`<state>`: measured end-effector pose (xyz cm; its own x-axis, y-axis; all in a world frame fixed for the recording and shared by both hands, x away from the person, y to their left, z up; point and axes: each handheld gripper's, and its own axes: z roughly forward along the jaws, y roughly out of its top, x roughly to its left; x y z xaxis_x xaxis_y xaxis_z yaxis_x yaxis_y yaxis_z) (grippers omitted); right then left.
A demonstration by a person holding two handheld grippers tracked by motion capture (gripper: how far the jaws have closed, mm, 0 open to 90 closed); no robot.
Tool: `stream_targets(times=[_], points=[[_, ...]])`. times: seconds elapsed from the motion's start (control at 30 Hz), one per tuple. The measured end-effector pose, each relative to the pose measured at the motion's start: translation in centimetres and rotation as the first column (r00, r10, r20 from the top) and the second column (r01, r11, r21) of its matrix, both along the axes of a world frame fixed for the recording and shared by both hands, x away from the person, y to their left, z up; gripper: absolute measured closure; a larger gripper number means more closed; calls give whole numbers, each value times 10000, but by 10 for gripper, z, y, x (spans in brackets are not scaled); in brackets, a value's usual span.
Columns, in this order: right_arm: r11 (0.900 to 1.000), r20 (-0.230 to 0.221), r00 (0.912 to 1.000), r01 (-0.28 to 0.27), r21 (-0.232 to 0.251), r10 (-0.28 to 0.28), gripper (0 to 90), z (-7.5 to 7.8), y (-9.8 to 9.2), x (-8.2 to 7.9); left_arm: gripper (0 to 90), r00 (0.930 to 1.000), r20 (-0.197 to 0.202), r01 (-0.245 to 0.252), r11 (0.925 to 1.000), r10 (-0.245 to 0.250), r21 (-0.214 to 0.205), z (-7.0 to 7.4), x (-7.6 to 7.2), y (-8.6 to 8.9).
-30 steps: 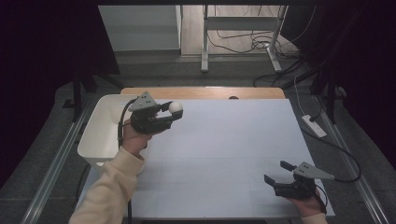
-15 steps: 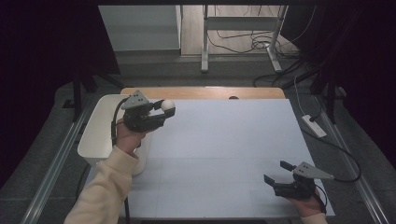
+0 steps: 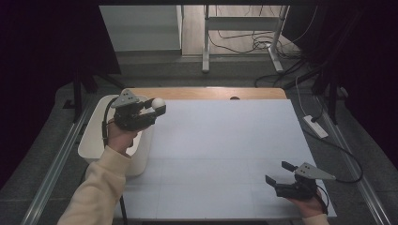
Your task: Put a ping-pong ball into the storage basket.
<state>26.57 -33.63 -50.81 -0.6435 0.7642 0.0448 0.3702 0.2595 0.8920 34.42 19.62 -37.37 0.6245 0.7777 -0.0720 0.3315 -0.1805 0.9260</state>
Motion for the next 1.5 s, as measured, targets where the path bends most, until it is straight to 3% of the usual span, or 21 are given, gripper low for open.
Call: stream_targets(times=[0.67,1.5], points=[[10000,0,10000,10,2,-10,108,0,0,0,507,9983,-209,-541,9985,540,-6,-2,2,20],[10000,2,10000,7,-6,-7,108,0,0,0,507,9870,-705,-1434,9895,1445,202,-11,11,47]])
